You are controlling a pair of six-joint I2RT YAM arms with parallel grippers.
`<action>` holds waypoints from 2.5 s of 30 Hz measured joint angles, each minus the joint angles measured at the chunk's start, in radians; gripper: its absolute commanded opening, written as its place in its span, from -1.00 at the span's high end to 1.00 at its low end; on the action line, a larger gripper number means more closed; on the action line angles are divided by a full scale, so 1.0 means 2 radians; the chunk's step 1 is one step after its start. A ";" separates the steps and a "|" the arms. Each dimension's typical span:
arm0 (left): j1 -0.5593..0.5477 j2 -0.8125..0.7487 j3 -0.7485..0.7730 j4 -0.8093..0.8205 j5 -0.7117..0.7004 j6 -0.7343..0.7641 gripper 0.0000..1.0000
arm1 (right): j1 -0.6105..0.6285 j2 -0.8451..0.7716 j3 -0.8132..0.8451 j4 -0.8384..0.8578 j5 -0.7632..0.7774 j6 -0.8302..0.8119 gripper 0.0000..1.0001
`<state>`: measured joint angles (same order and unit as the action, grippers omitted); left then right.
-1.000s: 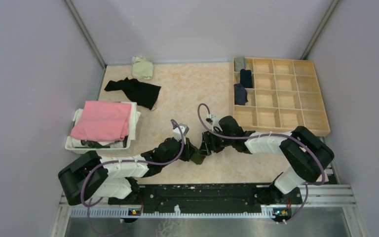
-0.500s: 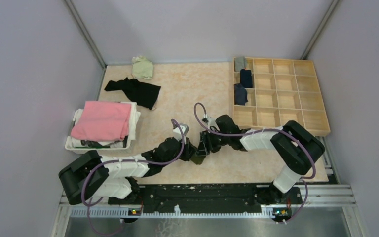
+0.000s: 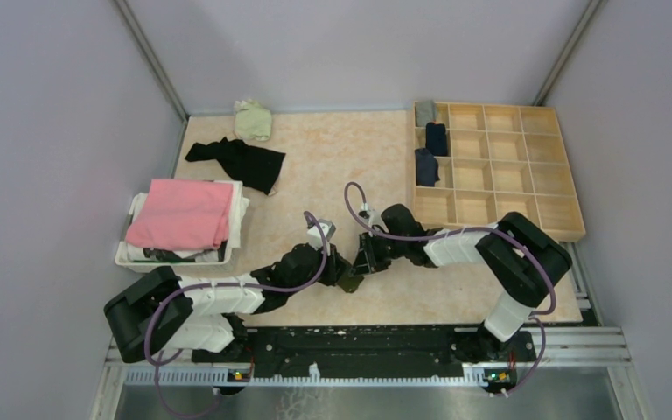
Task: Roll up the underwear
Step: Pick up the underwear from the center of the board, then place the underwear in the storage box.
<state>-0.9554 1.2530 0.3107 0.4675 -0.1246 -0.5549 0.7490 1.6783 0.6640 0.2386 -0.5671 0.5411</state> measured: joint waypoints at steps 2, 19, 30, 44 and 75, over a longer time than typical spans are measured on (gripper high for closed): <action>0.000 0.000 0.000 -0.001 -0.001 0.000 0.61 | -0.001 0.000 0.000 0.001 0.000 0.002 1.00; 0.000 -0.139 0.153 -0.232 -0.083 -0.018 -0.15 | -0.004 -0.107 -0.037 -0.011 0.077 -0.031 1.00; 0.008 -0.117 0.083 -0.308 -0.116 -0.056 -0.39 | -0.138 -0.266 0.036 -0.101 0.181 -0.159 1.00; 0.041 -0.074 0.073 -0.313 -0.101 -0.064 -0.45 | -0.307 -0.265 0.007 -0.136 0.184 -0.154 1.00; 0.046 -0.061 0.072 -0.309 -0.089 -0.064 -0.44 | -0.324 -0.114 -0.070 0.063 0.151 -0.032 1.00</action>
<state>-0.8642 1.1309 0.4557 -0.1497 -0.3035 -0.6819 0.1017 1.4506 0.5247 0.3649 -0.2653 0.4774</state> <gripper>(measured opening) 0.722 0.040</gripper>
